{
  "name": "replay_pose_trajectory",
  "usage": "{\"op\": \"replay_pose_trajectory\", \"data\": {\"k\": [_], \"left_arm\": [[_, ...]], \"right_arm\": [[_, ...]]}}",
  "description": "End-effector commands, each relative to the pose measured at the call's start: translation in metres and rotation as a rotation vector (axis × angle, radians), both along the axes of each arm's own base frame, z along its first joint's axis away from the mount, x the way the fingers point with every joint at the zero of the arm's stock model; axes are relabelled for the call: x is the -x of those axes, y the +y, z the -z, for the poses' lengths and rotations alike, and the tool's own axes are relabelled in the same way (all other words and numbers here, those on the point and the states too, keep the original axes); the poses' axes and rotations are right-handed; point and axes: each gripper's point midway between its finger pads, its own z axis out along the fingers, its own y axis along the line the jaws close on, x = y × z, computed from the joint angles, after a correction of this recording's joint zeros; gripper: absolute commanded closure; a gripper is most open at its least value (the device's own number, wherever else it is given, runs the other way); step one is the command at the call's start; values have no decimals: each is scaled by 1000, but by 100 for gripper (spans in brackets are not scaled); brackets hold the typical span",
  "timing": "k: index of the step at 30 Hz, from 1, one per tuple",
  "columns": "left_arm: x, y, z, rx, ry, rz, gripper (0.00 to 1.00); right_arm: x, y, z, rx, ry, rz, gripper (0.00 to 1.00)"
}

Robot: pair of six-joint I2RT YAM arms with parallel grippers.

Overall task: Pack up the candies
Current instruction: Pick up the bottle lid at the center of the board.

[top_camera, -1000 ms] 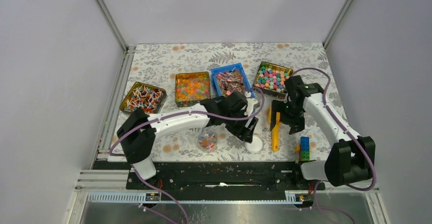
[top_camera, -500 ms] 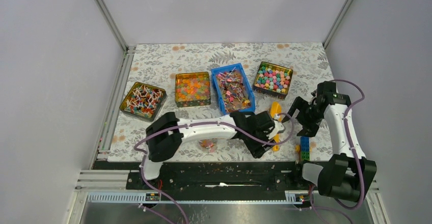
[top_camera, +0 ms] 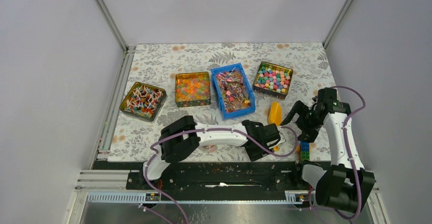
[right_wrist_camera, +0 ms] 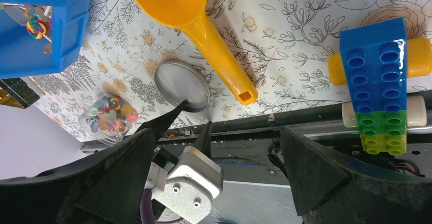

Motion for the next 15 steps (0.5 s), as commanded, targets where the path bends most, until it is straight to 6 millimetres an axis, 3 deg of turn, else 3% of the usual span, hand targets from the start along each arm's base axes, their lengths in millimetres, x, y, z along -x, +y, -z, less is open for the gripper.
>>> {"op": "replay_pose_trajectory", "data": {"k": [1,8,13,15], "left_arm": [[-17,-11,-11,25,-95,-6,52],[-13,-13,-3,23,-68,20,74],[-11,-8,-9,29,-67,19,100],[-9,-8,-18,55,-63,20,100]], "right_arm": [[0,3,-3,-21,-21,7,0],[-1,4,-4,-26,-26,-3,0],[-2,7,-5,-46,-28,-8,1],[-3,8,-6,-55,-31,-10,0]]}}
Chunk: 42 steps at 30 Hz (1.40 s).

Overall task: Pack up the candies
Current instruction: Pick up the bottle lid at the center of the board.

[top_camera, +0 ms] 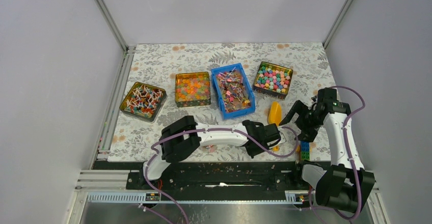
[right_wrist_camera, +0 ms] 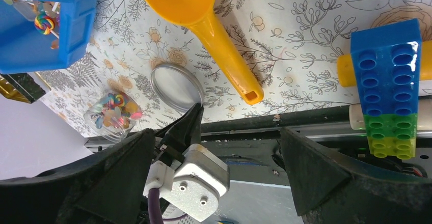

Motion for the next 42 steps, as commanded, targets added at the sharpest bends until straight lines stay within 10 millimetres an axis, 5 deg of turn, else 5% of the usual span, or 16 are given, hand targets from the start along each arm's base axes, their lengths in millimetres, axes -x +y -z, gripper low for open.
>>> {"op": "replay_pose_trajectory", "data": {"k": [1,17,28,35,42], "left_arm": [[1,-8,-24,82,-12,7,100],[6,8,-140,395,35,-114,100],[-10,32,-218,771,277,-280,100],[-37,64,-277,1008,245,-410,100],[-58,108,-313,1199,141,-522,100]], "right_arm": [[-3,6,-7,-45,-30,-7,0],[-17,18,-31,-118,-122,-79,1],[-22,36,-44,-212,-143,-113,0],[-29,62,-67,-302,-182,-145,1],[-37,114,-105,-426,-242,-239,0]]}}
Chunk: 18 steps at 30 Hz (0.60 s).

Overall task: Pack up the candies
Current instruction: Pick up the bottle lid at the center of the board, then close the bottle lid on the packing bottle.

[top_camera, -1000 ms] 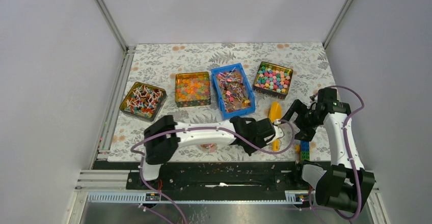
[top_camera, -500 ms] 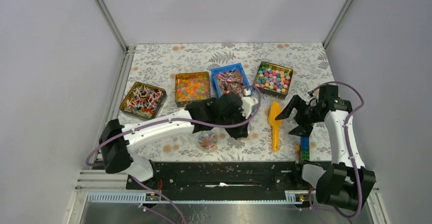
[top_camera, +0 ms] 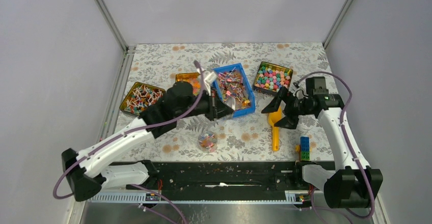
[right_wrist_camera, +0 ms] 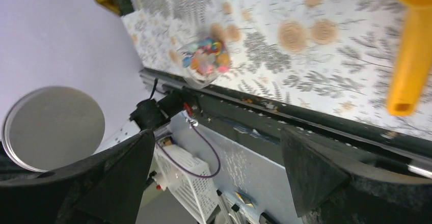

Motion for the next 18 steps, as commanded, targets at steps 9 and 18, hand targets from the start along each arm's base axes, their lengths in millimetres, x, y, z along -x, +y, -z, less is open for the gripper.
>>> {"op": "replay_pose_trajectory", "data": {"k": [9,18], "left_arm": [[-10,41,-59,275,-103,-134,100],[-7,44,-61,304,-188,-114,100]], "right_arm": [[-20,106,-103,-374,-120,-86,1],[-19,146,-153,-547,-136,-135,0]]}}
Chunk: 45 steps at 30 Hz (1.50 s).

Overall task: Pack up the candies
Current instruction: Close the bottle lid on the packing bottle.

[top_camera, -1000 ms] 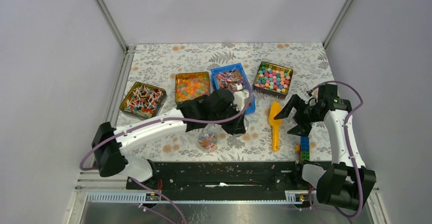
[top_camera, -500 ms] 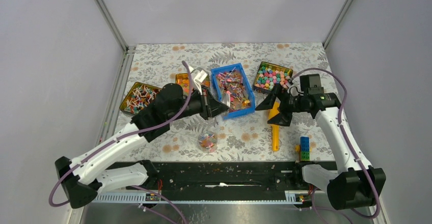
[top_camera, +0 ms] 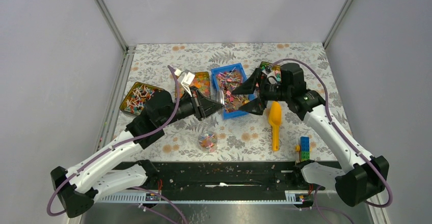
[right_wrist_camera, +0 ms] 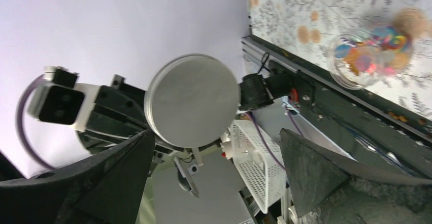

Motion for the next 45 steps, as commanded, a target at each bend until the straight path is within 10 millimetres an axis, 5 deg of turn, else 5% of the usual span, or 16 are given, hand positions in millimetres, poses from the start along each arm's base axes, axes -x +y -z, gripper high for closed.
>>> {"op": "replay_pose_trajectory", "data": {"k": [1,17,45], "left_arm": [[3,3,-32,93,-129,13,100],[9,10,-49,198,-203,1,100],[17,22,-61,295,-244,-13,100]], "right_arm": [[-3,18,-52,-148,-50,-19,0],[10,54,-63,-234,-38,-122,0],[13,59,-62,-258,-21,-120,0]]}}
